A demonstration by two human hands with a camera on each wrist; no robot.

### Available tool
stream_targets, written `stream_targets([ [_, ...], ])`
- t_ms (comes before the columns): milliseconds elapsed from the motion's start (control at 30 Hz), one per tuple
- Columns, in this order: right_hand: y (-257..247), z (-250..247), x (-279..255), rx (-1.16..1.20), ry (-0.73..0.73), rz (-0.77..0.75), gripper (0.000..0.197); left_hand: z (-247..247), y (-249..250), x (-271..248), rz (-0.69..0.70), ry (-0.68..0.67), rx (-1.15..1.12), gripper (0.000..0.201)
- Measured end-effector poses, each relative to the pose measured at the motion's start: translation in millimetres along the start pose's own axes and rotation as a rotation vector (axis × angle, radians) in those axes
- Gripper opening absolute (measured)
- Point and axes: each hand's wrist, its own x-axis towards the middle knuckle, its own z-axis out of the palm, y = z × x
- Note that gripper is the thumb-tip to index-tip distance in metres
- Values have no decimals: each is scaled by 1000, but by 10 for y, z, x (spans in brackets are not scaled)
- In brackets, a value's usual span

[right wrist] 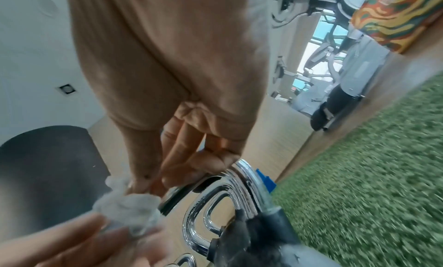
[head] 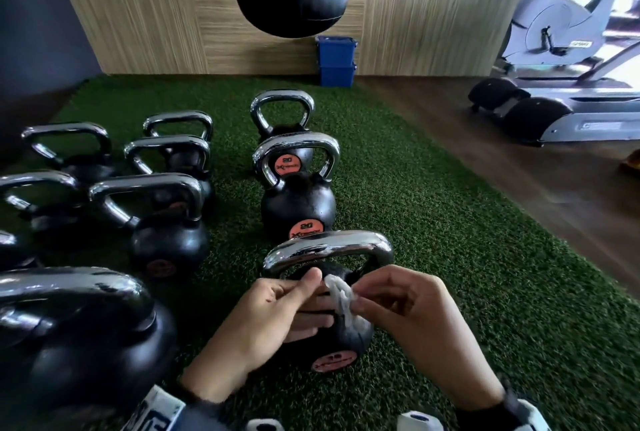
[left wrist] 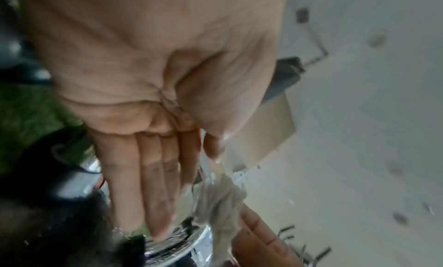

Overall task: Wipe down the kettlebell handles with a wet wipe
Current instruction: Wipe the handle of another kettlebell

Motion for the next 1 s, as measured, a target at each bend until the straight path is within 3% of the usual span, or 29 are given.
stream_targets([
  [167,-223,50,21,-141,86,-168,16,73,79,-85,58,-68,-303,44],
  [300,-222,128,93,-200,244,-213,24,104,149,-110,230,1,-304,38],
  [400,-170,98,100,-159,234,-209,30,105,247,-152,540,29,-84,21],
  [467,-15,54,96,-134,261,-176,44,80,314,-161,728,141,86,13],
  [567,314,72,170,-32,401,91,65,74,396,-53,907,369,417,18],
  [633,498,168,271,194,343,264,72,125,442,48,923,443,650,23],
  [700,659,306,357,350,253,297,55,191,473,122,885,427,756,25],
  [800,861,495,376,186,293,256,28,230,462,156,872,411,847,26],
  [1000,1002,509,351,173,300,189,37,-76,317,26,829,538,765,26],
])
